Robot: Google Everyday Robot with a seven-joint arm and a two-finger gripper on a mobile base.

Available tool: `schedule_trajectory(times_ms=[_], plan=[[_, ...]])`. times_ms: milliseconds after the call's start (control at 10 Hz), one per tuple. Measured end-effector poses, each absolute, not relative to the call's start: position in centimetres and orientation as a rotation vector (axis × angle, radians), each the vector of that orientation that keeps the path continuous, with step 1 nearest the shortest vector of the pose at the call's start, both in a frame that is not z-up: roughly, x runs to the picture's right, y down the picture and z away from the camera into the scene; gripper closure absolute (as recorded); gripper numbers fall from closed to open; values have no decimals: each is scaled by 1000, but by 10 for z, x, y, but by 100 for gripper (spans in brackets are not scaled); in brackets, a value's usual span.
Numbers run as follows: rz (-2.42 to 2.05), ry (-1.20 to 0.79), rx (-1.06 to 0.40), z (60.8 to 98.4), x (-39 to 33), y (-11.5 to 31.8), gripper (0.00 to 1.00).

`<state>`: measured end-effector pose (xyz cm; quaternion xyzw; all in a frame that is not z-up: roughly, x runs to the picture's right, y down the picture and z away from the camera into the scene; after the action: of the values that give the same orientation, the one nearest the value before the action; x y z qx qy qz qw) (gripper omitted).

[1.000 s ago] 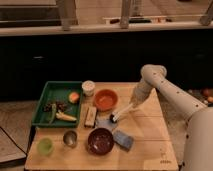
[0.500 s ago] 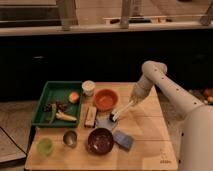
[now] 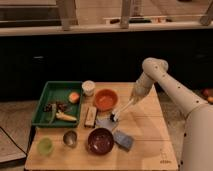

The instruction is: Place brush in purple bowl

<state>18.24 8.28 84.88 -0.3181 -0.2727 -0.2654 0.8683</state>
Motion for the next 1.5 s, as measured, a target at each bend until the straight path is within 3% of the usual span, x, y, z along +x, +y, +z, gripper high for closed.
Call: schedule_trajectory(times_ms=[900, 1500], plan=[[-614, -510, -626, 820, 163, 51, 100], [-741, -582, -630, 782, 143, 62, 100]])
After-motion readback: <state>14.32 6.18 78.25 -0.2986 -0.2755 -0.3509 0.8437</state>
